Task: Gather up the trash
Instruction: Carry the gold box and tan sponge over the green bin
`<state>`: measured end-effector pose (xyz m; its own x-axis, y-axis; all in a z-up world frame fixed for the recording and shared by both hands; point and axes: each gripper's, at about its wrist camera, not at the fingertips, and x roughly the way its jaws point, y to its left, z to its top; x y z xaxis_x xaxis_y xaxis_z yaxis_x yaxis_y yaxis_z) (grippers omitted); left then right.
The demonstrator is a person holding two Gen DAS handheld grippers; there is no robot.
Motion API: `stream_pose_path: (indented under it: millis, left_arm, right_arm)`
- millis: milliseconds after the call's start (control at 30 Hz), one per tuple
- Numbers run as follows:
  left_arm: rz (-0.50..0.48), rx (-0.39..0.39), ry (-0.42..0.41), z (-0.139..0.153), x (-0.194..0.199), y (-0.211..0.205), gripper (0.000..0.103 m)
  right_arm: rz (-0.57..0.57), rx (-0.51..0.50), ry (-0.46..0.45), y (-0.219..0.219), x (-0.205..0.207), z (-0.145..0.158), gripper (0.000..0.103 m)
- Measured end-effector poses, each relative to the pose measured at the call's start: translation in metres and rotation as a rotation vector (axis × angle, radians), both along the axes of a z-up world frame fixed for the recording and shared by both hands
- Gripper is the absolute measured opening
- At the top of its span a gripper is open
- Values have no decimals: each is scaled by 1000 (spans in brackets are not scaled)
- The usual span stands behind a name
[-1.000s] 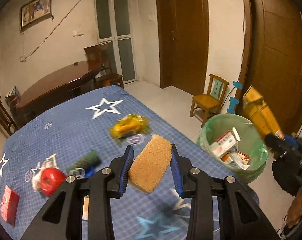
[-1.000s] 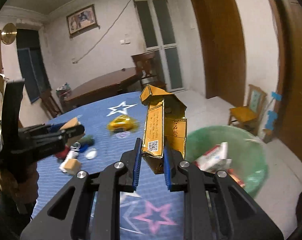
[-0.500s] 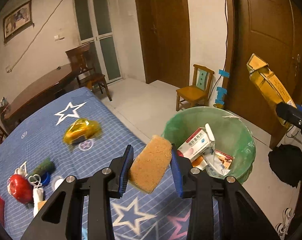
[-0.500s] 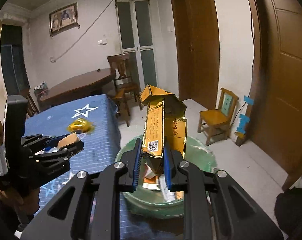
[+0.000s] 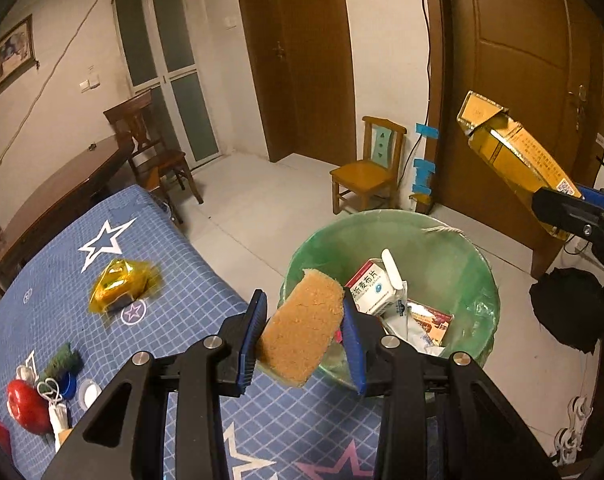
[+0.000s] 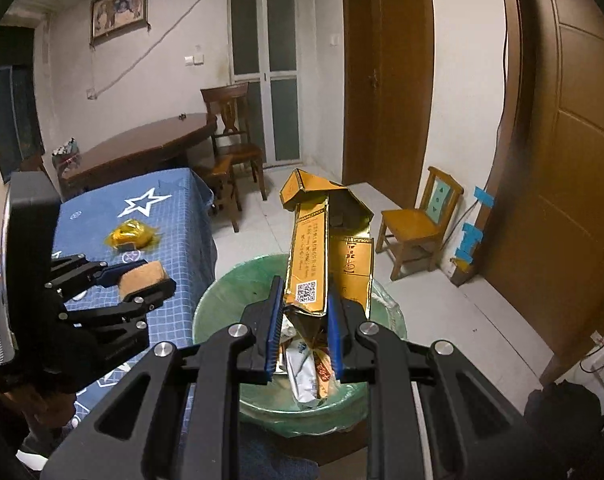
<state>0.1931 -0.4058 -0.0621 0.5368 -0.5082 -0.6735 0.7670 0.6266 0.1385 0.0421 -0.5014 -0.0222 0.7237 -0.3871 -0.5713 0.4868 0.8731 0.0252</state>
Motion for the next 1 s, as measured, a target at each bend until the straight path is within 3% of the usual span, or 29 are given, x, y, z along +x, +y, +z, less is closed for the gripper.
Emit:
stream_pose_path:
  millis: [1000]
  left_arm:
    - [-27, 38, 10, -16, 8, -18, 38]
  right_arm:
    - [6, 52, 64, -19, 12, -9, 18]
